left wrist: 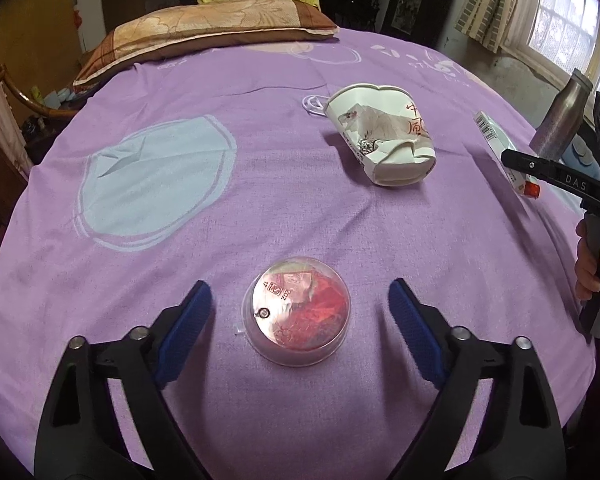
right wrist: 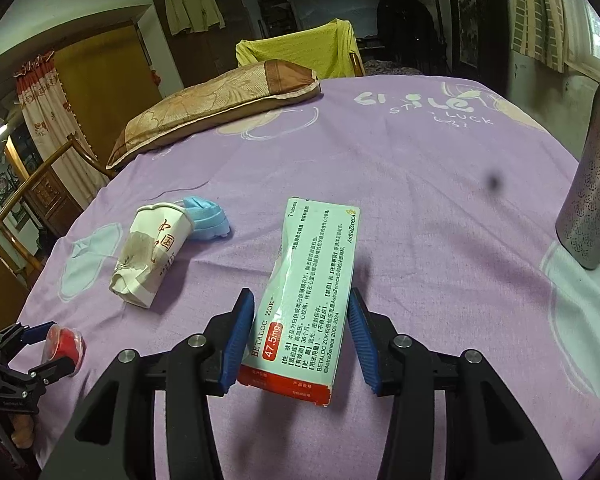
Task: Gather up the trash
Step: 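Grasp the clear dome container with the left gripper while the right grasps the medicine box, then lift the clear container with the left gripper while the right holds the medicine box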
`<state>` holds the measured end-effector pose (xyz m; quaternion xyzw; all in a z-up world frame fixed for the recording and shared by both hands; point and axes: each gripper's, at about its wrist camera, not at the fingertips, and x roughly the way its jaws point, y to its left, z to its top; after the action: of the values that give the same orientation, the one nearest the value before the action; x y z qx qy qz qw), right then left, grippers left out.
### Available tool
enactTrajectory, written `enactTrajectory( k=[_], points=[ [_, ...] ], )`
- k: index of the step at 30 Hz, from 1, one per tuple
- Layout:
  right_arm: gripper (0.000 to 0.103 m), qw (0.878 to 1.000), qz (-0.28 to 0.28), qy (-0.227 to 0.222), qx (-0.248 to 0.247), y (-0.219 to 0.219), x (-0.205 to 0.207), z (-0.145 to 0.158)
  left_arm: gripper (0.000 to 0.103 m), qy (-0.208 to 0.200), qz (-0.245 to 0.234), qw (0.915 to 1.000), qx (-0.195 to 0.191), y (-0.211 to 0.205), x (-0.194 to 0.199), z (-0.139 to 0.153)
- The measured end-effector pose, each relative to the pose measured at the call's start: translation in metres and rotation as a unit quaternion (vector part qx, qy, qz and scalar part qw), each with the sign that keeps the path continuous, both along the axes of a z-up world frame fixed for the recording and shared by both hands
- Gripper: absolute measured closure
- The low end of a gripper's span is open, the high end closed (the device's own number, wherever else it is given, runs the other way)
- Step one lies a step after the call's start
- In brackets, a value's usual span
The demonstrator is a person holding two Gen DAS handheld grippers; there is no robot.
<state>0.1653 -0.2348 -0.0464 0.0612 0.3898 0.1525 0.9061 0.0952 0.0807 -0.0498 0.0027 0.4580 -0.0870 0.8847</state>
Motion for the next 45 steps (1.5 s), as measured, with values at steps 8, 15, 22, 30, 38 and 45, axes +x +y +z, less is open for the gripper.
enactTrajectory(
  k=[8,15,22,30,38,45],
  points=[
    [0.056,0.999,0.004,-0.043,0.025,-0.006,-0.023,0.013,0.049,-0.013,0.013,0.9998,-0.012,0.001,-0.011,0.007],
    [0.056,0.996,-0.007,-0.068,0.049,-0.025,-0.068,0.025,0.049,-0.048,-0.007,0.9988,-0.005,-0.019,-0.038,0.028],
    [0.056,0.996,-0.017,-0.073,0.043,-0.040,-0.103,0.030,0.049,-0.063,-0.021,0.9977,-0.016,-0.041,-0.058,0.034],
    [0.056,0.995,-0.028,-0.083,0.055,-0.054,-0.142,0.030,0.049,-0.075,-0.013,0.9971,-0.012,-0.057,-0.074,0.025],
    [0.056,0.994,-0.039,-0.086,0.062,-0.058,-0.176,0.020,0.049,-0.075,0.001,0.9972,-0.007,-0.061,-0.077,0.011],
    [0.056,0.996,-0.030,-0.069,0.056,-0.049,-0.181,0.010,0.049,-0.051,0.006,0.9986,-0.013,-0.057,-0.072,-0.004]
  ],
)
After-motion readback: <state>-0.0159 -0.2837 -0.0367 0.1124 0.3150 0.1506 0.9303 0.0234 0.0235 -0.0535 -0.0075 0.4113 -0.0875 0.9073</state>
